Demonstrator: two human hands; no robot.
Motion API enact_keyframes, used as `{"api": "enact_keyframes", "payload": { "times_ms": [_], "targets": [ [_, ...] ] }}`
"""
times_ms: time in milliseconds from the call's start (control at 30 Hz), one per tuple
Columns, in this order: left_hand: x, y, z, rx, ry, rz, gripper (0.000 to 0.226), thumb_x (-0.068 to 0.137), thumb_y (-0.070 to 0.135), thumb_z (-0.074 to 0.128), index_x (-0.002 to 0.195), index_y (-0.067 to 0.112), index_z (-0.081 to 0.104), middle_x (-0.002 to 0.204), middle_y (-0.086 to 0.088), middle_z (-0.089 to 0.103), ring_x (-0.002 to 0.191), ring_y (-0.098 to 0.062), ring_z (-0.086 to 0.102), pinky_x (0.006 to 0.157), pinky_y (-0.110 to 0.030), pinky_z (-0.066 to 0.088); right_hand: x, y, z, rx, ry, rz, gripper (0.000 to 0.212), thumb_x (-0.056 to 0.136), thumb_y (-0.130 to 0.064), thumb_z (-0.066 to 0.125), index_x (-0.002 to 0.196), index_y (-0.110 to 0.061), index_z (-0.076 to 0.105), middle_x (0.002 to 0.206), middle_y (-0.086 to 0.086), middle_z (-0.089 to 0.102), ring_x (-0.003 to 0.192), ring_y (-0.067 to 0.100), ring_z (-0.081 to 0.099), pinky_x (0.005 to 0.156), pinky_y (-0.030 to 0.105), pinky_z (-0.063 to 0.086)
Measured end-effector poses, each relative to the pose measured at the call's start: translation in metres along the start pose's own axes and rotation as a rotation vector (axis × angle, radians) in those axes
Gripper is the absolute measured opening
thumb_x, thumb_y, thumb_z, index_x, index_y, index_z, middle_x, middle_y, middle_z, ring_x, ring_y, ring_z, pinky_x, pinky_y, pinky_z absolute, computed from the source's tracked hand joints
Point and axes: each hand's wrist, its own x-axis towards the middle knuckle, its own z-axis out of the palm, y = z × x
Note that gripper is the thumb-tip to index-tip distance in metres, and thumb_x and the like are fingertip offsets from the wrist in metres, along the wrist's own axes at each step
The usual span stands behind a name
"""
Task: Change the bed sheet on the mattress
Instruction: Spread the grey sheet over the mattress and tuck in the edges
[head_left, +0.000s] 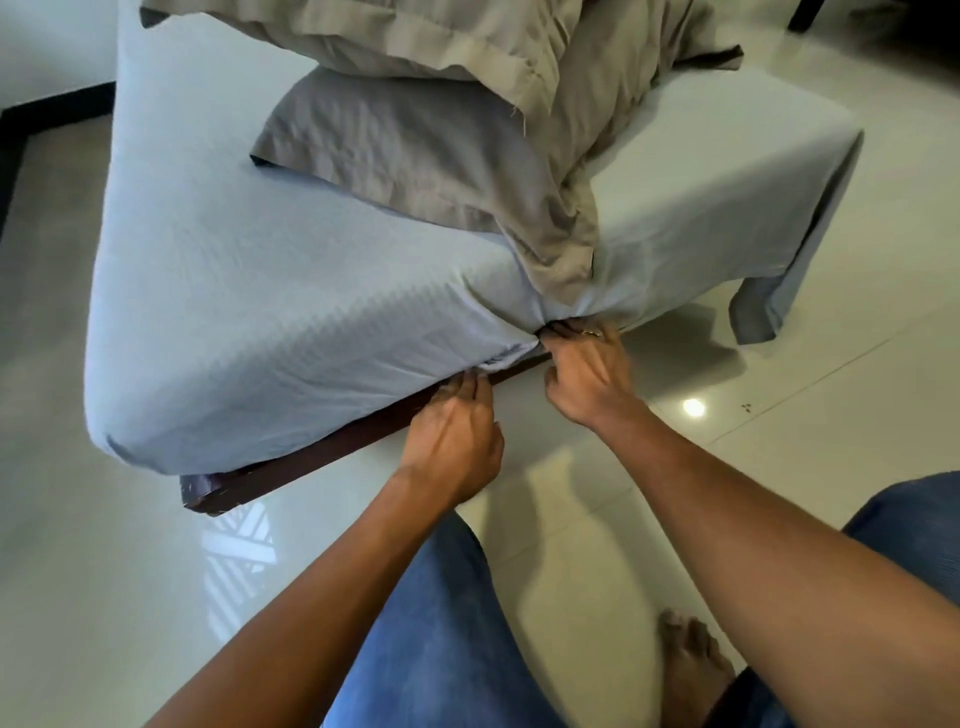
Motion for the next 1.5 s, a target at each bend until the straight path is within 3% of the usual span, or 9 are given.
{"api": "enact_keyframes", "payload": {
  "times_ms": [167,367,500,733,900,1000,1233,1333,1500],
  "targets": [
    [0.026,0.015,0.007,-0.026,-0.087,0.119,0.080,0.097,0.030,0.053,0.159,0.001,0.012,0.165,-0.020,0.018,0.154,-0.030,0.018,0.126,-0.036,0.014,0.007,0.012,0.006,-0.072,-0.302,-0.038,0.085,0.081,-0.029,0.068,0.154,-0.019,0.027,0.165,-0.001,0.024,0.154,0.018,0.018,0.123,0.061,0.005],
    [0.073,0.055,0.003,0.073,-0.222,-0.053,0.062,0.093,0.037,0.056,0.141,0.003,0.041,0.134,-0.021,0.056,0.121,-0.037,0.057,0.100,-0.044,0.047,-0.016,0.012,-0.012,0.326,0.155,-0.010,0.036,0.081,-0.011,0.055,0.113,-0.015,0.070,0.107,0.010,0.072,0.098,0.033,0.066,0.074,0.035,0.053],
    [0.059,0.043,0.012,0.018,-0.130,0.014,0.077,0.091,0.032,0.057,0.153,-0.001,0.026,0.150,-0.024,0.041,0.138,-0.038,0.042,0.117,-0.045,0.032,-0.012,-0.001,-0.010,0.316,0.081,-0.098,0.039,0.076,-0.006,0.054,0.111,-0.011,0.070,0.104,0.013,0.074,0.096,0.038,0.068,0.082,0.044,0.056],
    [0.020,0.010,0.003,-0.130,-0.014,0.193,0.071,0.096,0.015,0.050,0.159,0.004,0.019,0.165,-0.016,0.021,0.154,-0.026,0.019,0.122,-0.026,0.008,0.024,-0.010,-0.022,-0.025,-0.356,0.016,0.042,0.083,-0.025,0.063,0.125,-0.024,0.056,0.134,0.004,0.062,0.131,0.031,0.051,0.115,0.049,0.026],
    [0.055,0.019,0.003,-0.196,-0.134,0.163,0.080,0.089,0.017,0.057,0.159,0.011,0.019,0.162,-0.013,0.031,0.145,-0.029,0.037,0.118,-0.037,0.033,-0.010,-0.003,-0.024,0.175,-0.162,-0.013,0.052,0.081,-0.010,0.062,0.132,-0.017,0.056,0.131,0.009,0.062,0.123,0.034,0.054,0.097,0.041,0.046],
    [0.060,0.023,0.012,-0.125,-0.171,0.153,0.089,0.091,0.029,0.059,0.161,0.010,0.007,0.166,-0.013,0.019,0.151,-0.028,0.024,0.123,-0.038,0.021,-0.029,0.007,-0.017,0.223,0.056,0.017,0.055,0.080,-0.007,0.060,0.134,-0.017,0.060,0.126,0.008,0.068,0.115,0.033,0.061,0.092,0.041,0.054],
    [0.051,0.039,0.011,-0.144,-0.079,0.145,0.072,0.098,0.025,0.050,0.160,0.007,0.017,0.167,-0.014,0.018,0.154,-0.026,0.017,0.124,-0.035,0.014,0.025,0.019,-0.016,-0.043,-0.354,0.110,0.061,0.088,-0.032,0.060,0.146,-0.024,0.042,0.152,0.003,0.047,0.143,0.030,0.039,0.122,0.049,0.021],
    [0.061,0.043,0.006,-0.203,-0.124,0.193,0.077,0.094,0.025,0.055,0.159,0.008,0.017,0.166,-0.013,0.020,0.153,-0.026,0.019,0.124,-0.035,0.017,0.019,0.018,-0.014,0.024,-0.290,0.093,0.064,0.084,-0.025,0.063,0.145,-0.023,0.045,0.149,0.003,0.051,0.140,0.029,0.043,0.122,0.051,0.020],
    [0.092,0.050,0.007,-0.166,-0.247,0.132,0.084,0.092,0.031,0.060,0.159,0.008,0.013,0.162,-0.016,0.026,0.148,-0.031,0.030,0.120,-0.043,0.030,-0.015,0.035,-0.010,0.223,0.129,0.050,0.043,0.076,-0.005,0.063,0.118,-0.012,0.070,0.117,0.011,0.071,0.112,0.034,0.062,0.093,0.041,0.053]
  ]
}}
